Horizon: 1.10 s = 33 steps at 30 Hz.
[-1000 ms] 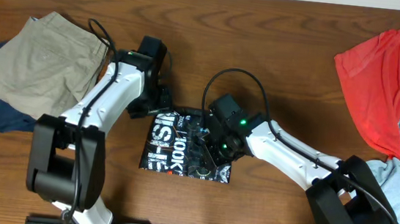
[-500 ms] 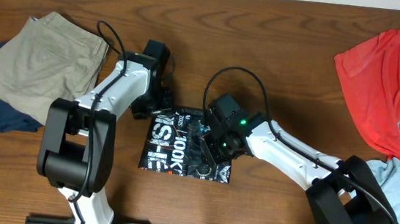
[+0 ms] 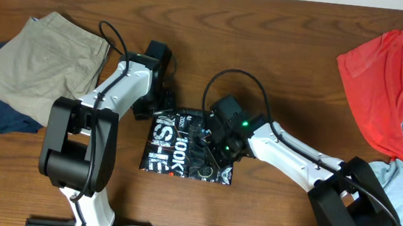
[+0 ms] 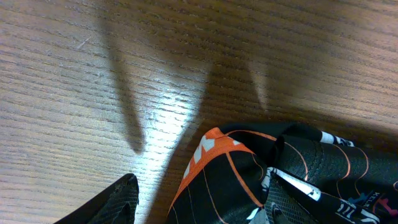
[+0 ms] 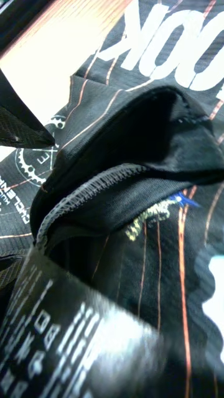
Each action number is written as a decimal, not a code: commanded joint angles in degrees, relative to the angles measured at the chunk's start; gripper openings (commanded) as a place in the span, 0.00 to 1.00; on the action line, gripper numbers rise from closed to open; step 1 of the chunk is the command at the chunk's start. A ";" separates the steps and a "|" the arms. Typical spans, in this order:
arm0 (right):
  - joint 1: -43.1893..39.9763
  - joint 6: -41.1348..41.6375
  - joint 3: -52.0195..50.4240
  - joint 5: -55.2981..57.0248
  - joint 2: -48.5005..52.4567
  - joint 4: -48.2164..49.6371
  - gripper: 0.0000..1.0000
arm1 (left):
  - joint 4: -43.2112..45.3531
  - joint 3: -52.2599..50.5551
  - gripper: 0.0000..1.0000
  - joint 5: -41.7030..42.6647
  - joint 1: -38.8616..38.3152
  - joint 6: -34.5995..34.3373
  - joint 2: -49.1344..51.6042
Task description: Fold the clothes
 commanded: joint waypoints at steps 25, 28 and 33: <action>2.99 -5.20 -7.15 6.45 0.68 12.44 0.35 | -0.70 -0.42 0.65 -1.55 -0.02 1.01 0.94; 2.95 -5.07 -7.10 6.54 0.17 11.96 0.24 | -0.72 -0.42 0.65 -1.55 -0.02 1.01 0.94; 2.91 -5.07 -7.04 6.54 -1.07 11.98 0.01 | -0.94 -0.42 0.65 -1.55 -0.02 1.01 0.94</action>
